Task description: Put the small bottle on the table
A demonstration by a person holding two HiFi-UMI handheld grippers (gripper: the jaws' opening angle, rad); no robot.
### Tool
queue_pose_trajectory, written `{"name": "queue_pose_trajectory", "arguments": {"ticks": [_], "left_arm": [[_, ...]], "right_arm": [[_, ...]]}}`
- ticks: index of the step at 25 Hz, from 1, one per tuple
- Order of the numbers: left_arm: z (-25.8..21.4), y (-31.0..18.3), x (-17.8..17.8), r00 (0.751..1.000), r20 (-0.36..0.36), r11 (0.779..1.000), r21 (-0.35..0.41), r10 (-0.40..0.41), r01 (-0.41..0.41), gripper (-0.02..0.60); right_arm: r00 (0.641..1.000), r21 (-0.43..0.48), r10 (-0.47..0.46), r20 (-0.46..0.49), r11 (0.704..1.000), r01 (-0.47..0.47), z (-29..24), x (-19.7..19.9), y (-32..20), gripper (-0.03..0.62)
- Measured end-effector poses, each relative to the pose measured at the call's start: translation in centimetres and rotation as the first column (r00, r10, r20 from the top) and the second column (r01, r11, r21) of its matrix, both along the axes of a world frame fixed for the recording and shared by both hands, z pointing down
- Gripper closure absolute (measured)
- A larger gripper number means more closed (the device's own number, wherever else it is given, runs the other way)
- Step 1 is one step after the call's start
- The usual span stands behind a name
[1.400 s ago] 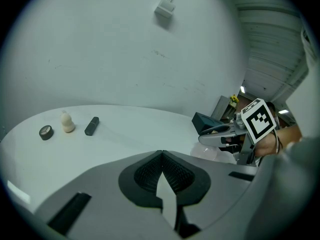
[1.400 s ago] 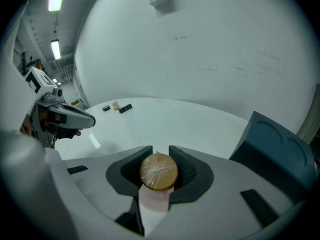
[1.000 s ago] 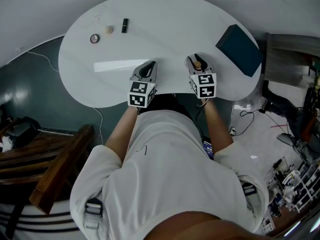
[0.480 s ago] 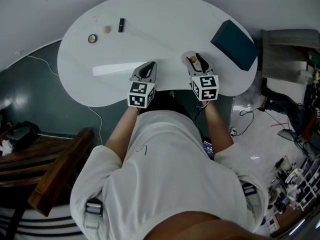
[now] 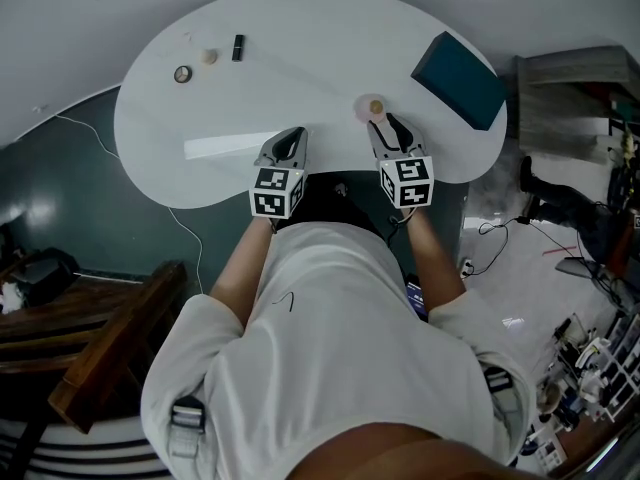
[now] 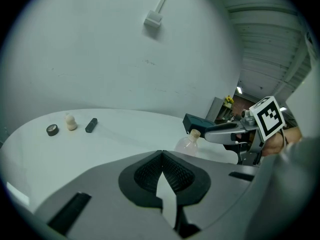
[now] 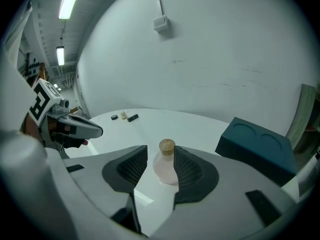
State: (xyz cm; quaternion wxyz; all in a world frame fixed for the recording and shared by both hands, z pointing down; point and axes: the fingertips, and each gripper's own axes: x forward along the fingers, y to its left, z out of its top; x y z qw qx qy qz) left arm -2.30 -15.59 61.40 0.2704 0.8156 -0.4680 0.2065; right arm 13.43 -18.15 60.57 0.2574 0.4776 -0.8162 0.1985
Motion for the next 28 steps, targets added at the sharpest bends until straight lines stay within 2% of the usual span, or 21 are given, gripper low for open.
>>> {"name": "queue_pose_trajectory", "arguments": {"ticks": [4, 8, 18, 28], "left_arm": [[-0.3, 1.3, 0.2, 1.000, 0.000, 1.000, 0.007, -0.010, 0.010, 0.569], [-0.5, 2.8, 0.2, 0.999, -0.005, 0.999, 0.007, -0.032, 0.032, 0.569], [-2.0, 4.1, 0.1, 0.997, -0.006, 0.996, 0.041, -0.075, 0.075, 0.569], [-6.0, 2.8, 0.5, 0.997, -0.028, 0.989, 0.127, -0.070, 0.073, 0.569]], "right_arm": [[0.999, 0.003, -0.018, -0.029, 1.000, 0.018, 0.2, 0.1, 1.9, 0.469], [0.999, 0.016, -0.020, -0.034, 1.000, 0.021, 0.0, 0.0, 3.5, 0.595], [0.999, 0.024, -0.045, -0.008, 0.999, 0.046, -1.0, -0.5, 5.1, 0.595], [0.999, 0.128, -0.035, 0.040, 0.991, 0.030, -6.0, -1.1, 3.3, 0.597]]}}
